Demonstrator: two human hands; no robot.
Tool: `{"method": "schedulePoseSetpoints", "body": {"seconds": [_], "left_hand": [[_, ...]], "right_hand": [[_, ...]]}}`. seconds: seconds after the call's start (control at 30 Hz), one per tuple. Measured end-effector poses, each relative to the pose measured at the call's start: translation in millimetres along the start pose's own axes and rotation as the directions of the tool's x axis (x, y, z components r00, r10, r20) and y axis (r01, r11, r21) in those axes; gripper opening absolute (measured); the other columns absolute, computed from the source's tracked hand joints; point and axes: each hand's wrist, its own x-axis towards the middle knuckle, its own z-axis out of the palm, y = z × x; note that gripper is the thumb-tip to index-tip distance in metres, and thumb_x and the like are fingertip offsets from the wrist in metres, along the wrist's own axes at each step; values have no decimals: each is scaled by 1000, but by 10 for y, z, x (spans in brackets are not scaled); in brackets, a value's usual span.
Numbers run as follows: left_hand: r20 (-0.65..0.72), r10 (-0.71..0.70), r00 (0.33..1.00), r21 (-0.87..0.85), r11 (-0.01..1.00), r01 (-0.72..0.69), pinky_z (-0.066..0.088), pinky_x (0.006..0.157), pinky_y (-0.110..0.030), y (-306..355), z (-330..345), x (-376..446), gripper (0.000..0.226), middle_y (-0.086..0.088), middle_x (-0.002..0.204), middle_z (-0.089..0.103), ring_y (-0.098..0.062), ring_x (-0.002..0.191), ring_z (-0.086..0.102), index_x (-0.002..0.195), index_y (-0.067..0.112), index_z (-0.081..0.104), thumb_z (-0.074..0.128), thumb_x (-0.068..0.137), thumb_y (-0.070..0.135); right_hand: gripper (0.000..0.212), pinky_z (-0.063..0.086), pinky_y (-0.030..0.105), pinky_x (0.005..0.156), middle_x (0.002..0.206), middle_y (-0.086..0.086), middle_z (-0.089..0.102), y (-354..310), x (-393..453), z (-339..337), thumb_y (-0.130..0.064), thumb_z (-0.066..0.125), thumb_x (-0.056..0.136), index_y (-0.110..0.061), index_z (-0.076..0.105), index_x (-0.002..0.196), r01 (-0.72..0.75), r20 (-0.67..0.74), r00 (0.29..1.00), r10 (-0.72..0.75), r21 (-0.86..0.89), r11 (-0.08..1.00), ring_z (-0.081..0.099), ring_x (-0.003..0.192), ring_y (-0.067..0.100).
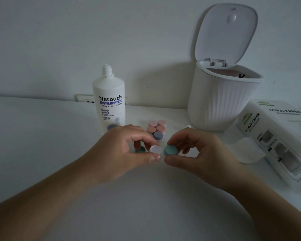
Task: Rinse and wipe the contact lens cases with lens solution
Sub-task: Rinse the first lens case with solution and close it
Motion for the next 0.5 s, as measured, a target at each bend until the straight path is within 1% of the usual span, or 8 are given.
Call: {"method": "schedulePoseSetpoints", "body": {"seconds": [0.1,0.17,0.2,0.23,0.27,0.33,0.4,0.5], "left_hand": [[3,-5,1000,-11,1000,5,41,75,-8,-1,1,1,17,21,84,66,-8,85,61,84,42,73,79,70,48],[-1,-5,1000,-13,1000,5,41,74,-9,-2,2,1,16,20,84,66,-8,85,61,84,43,72,78,70,49],[-5,-5,1000,-13,1000,5,41,74,-9,0,1,3,15,20,85,66,-9,85,61,83,44,71,77,70,50],[-10,-6,1000,-10,1000,6,41,74,-8,1,-1,3,15,20,85,66,-9,85,61,82,45,70,77,70,50],[-14,-6,1000,-6,1000,6,40,74,-8,3,-4,2,14,20,85,66,-8,85,61,81,46,69,78,71,48],[-21,-8,1000,-2,1000,8,40,74,-8,2,-9,-2,15,20,85,67,-8,84,61,82,45,70,82,72,42],[-21,-8,1000,-2,1000,8,41,74,-8,3,-11,-4,16,19,84,67,-9,84,61,82,43,72,84,74,38],[-15,-9,1000,-12,1000,9,41,74,-9,10,-8,-8,15,19,84,67,-10,85,60,81,43,72,84,74,38]], "right_hand": [[38,52,25,76,95,-22,69,4,2,-11,-44,83,69,-30,69,101,-7,20,1000,8,-23,1000,68,86,1],[47,52,23,79,101,-25,69,-1,0,-42,-53,79,67,-40,66,111,-11,56,998,12,-20,1000,68,90,0],[48,52,23,81,103,-26,69,-2,-5,-60,-54,77,70,-44,64,114,-13,74,997,14,-13,1000,68,92,0],[45,52,24,82,104,-25,70,2,-9,-78,-49,78,74,-44,64,117,-15,86,996,15,-1,1000,69,94,2],[42,53,25,84,105,-23,71,8,-12,-90,-40,79,80,-42,65,119,-16,90,996,15,10,1000,69,95,4],[35,53,28,84,102,-22,73,16,-20,-98,-24,78,85,-35,70,117,-13,80,997,13,10,1000,69,94,7],[30,53,28,83,98,-21,73,10,-24,-77,-21,78,85,-33,73,112,-17,68,998,17,5,1000,69,90,7],[22,54,30,80,92,-17,74,3,-16,-37,-26,80,81,-30,75,102,-32,52,998,32,12,999,69,84,7]]}}
